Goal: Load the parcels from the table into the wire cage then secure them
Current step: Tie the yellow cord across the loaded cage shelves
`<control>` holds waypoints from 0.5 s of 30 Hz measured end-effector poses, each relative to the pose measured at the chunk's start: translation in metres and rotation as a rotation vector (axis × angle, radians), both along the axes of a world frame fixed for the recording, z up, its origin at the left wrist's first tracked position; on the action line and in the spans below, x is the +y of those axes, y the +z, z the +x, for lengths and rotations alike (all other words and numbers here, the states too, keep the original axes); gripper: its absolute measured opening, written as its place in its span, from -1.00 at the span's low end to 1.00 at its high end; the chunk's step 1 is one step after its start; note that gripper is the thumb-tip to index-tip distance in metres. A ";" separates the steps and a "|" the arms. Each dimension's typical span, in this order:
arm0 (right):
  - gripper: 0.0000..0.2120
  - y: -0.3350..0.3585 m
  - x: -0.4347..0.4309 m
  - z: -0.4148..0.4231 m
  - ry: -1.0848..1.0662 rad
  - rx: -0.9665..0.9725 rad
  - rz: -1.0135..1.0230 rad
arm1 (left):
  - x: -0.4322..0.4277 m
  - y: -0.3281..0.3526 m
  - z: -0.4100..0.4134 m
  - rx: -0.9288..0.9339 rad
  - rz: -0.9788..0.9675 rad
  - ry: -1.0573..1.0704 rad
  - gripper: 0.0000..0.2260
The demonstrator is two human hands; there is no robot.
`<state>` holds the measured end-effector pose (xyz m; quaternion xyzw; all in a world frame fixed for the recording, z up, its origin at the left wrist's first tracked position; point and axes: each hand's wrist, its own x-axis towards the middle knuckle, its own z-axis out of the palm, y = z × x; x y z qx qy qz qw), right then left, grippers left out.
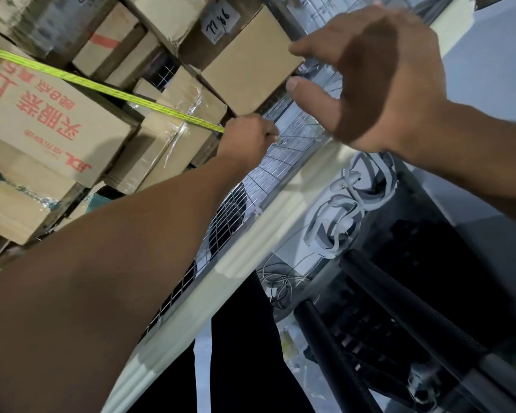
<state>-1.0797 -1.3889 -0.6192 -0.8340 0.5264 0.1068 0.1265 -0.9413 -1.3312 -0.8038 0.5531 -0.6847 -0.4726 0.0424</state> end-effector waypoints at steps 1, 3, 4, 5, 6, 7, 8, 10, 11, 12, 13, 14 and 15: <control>-0.37 0.000 0.001 -0.001 -0.003 0.005 -0.005 | -0.003 -0.001 -0.004 -0.007 0.002 -0.019 -0.78; -0.35 -0.001 0.001 -0.001 -0.015 0.001 -0.005 | -0.007 -0.006 -0.012 -0.015 -0.011 -0.031 -0.79; -0.35 -0.001 0.002 0.000 -0.027 -0.021 0.005 | -0.006 -0.008 -0.013 -0.014 -0.024 -0.024 -0.79; -0.36 -0.001 0.001 0.000 -0.046 -0.052 0.019 | -0.005 -0.009 -0.014 -0.011 -0.035 -0.016 -0.80; -0.36 -0.001 0.001 0.000 -0.060 -0.076 0.025 | -0.003 -0.009 -0.014 -0.007 -0.043 -0.005 -0.80; -0.36 -0.001 0.001 -0.001 -0.067 -0.078 0.020 | -0.001 -0.008 -0.013 -0.001 -0.045 0.007 -0.81; -0.36 -0.002 0.001 -0.002 -0.071 -0.065 0.006 | 0.001 -0.008 -0.012 0.007 -0.047 0.012 -0.81; -0.34 -0.003 0.002 -0.003 -0.058 -0.038 -0.021 | 0.001 -0.008 -0.010 0.023 -0.049 -0.007 -0.82; -0.34 -0.004 0.001 -0.004 -0.044 -0.031 -0.030 | 0.000 -0.009 -0.009 0.024 -0.051 -0.032 -0.82; -0.34 -0.004 0.001 -0.004 -0.032 -0.027 -0.035 | -0.001 -0.011 -0.006 0.017 -0.051 -0.059 -0.82; -0.34 -0.004 0.000 -0.004 -0.024 -0.028 -0.034 | -0.002 -0.015 -0.001 0.011 -0.050 -0.073 -0.81; -0.35 -0.003 0.000 -0.004 -0.020 -0.032 -0.028 | -0.001 -0.018 0.004 0.016 -0.055 -0.065 -0.80; -0.35 -0.003 -0.001 -0.004 -0.018 -0.035 -0.023 | 0.000 -0.020 0.008 0.027 -0.062 -0.040 -0.79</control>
